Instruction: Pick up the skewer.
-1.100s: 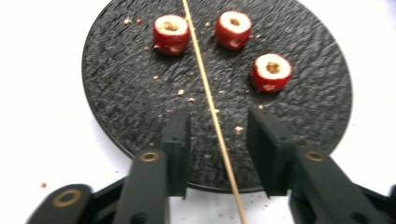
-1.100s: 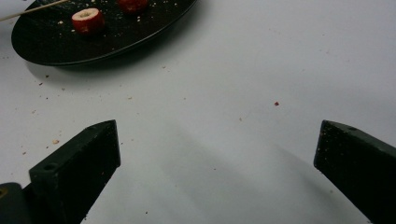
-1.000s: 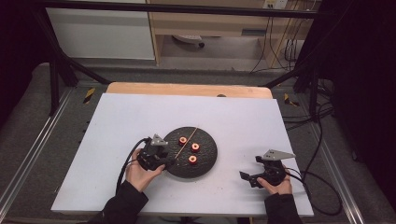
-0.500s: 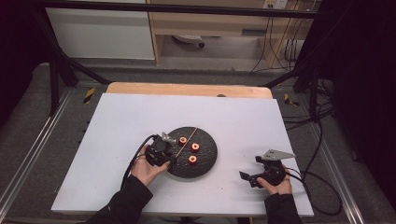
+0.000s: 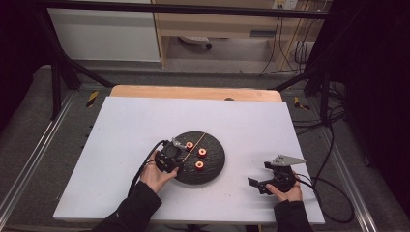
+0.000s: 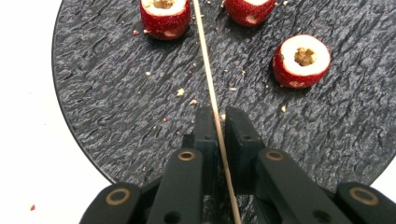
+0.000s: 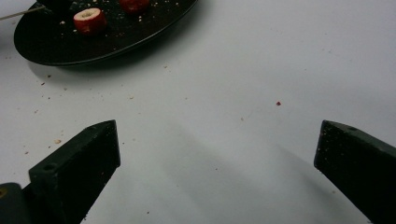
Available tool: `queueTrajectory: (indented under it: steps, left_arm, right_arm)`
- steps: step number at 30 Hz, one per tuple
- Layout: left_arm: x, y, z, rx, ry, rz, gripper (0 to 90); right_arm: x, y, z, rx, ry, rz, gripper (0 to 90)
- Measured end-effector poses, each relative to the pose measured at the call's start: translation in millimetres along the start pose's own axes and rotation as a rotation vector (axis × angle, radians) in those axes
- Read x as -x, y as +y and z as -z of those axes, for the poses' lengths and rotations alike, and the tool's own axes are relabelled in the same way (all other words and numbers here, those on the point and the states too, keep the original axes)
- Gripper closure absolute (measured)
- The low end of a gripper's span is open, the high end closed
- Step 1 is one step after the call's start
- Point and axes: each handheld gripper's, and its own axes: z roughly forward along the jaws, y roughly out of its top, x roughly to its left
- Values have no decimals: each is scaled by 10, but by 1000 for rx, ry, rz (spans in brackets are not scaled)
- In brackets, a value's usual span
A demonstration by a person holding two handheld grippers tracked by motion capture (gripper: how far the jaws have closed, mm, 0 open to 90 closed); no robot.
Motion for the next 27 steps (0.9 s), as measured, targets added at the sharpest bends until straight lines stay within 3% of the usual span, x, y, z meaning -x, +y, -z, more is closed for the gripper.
queueTrajectory:
  steps: [3, 12, 27]
  left_arm:
    - [5, -2, -1, 4, 7, 11, 872]
    - [-23, -54, 65, 55, 1, 25, 876]
    - [-154, -300, 251, 165, -71, 11, 876]
  right_arm:
    - [1, 0, 1, 0, 0, 1, 10]
    - [0, 0, 5, 3, -2, 3, 9]
    - [-8, 9, 21, 13, -7, 7, 5]
